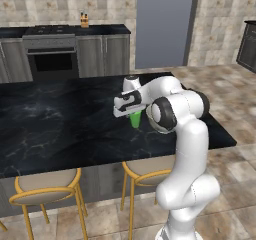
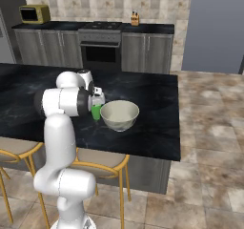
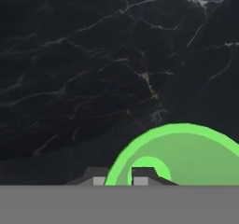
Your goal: Place the cup inside the bowl on the dining table and move the bowl to any counter.
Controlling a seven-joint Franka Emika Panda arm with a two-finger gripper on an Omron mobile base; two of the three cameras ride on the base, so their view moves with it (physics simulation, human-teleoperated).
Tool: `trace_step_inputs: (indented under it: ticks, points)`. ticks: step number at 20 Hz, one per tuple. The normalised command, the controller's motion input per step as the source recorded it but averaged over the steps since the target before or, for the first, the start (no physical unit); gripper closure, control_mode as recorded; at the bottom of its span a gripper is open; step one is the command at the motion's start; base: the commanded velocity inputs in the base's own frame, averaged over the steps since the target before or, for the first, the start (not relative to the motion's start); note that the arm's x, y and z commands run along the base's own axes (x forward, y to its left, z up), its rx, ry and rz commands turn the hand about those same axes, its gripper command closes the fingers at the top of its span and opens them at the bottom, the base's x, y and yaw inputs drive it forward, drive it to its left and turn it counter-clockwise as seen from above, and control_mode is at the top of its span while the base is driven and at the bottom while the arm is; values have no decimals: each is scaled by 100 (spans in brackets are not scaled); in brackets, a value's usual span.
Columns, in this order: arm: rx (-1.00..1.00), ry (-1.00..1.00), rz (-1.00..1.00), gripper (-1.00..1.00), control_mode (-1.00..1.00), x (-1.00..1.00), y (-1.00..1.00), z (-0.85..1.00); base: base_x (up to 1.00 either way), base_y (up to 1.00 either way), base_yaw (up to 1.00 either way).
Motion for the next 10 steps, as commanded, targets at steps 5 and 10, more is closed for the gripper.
trace_step_inputs:
  ticks: [5,10]
  points:
    - [0,-3,0,100,-100,-1,6,5,0,0,0]
    - [0,-3,0,100,-100,-10,1,33,0,0,0]
